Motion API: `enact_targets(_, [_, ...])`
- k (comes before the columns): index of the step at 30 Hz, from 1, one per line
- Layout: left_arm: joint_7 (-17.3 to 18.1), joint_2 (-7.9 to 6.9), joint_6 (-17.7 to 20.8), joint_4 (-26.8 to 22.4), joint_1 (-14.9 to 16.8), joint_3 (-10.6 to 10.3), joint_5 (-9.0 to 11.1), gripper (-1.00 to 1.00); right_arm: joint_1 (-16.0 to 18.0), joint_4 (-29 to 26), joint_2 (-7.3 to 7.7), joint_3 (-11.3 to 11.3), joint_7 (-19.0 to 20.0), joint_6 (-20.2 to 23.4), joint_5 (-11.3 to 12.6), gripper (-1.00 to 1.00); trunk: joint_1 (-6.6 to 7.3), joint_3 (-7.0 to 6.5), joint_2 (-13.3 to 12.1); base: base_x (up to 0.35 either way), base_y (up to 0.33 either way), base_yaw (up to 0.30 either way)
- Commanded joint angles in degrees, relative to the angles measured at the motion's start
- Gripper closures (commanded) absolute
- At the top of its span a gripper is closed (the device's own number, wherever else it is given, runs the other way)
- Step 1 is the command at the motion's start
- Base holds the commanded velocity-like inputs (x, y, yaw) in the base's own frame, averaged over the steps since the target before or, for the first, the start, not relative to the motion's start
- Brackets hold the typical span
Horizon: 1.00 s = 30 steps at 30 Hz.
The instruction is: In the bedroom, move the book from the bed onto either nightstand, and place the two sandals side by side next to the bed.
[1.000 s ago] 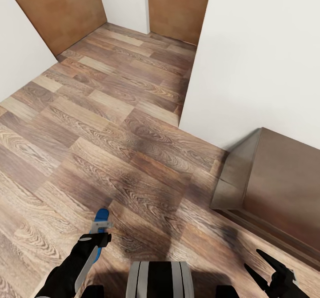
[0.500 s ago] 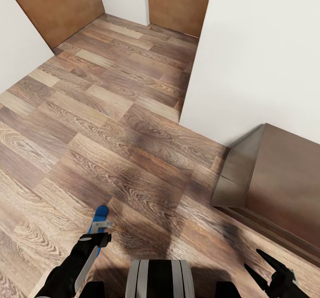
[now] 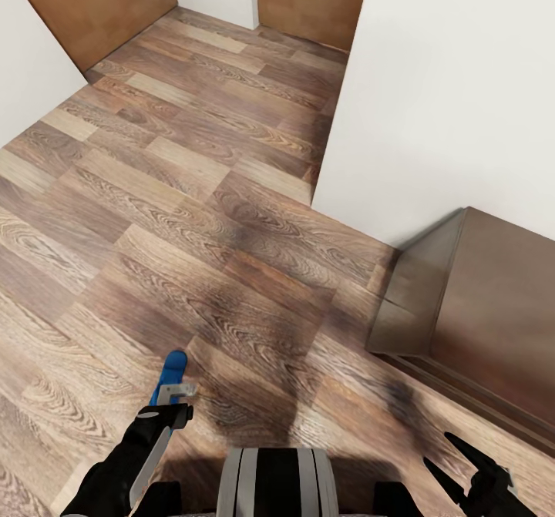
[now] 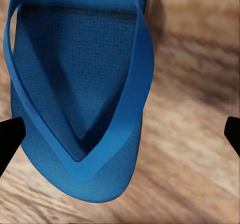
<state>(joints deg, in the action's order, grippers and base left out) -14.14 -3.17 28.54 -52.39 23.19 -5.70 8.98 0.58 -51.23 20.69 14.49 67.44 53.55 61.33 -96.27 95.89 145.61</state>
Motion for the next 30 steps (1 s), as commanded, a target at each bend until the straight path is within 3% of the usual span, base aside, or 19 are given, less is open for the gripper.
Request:
enact_targets(1, [-0.5,-0.08,0.2,-0.1,0.0,-0.3,0.6,-1.00,0.0,0.0,0.00,0.0,0.1,0.3,0.1,-1.00,0.01,0.04,0.0,0.000,0.000,0.000])
enact_targets(30, [-0.5,-0.17,0.2,-0.1,0.0,-0.1,0.6,-1.00,0.0,0.0,-0.04,0.0,0.1,0.2,0.1,-1.00,0.01,0.04,0.0,0.000,0.023,0.000])
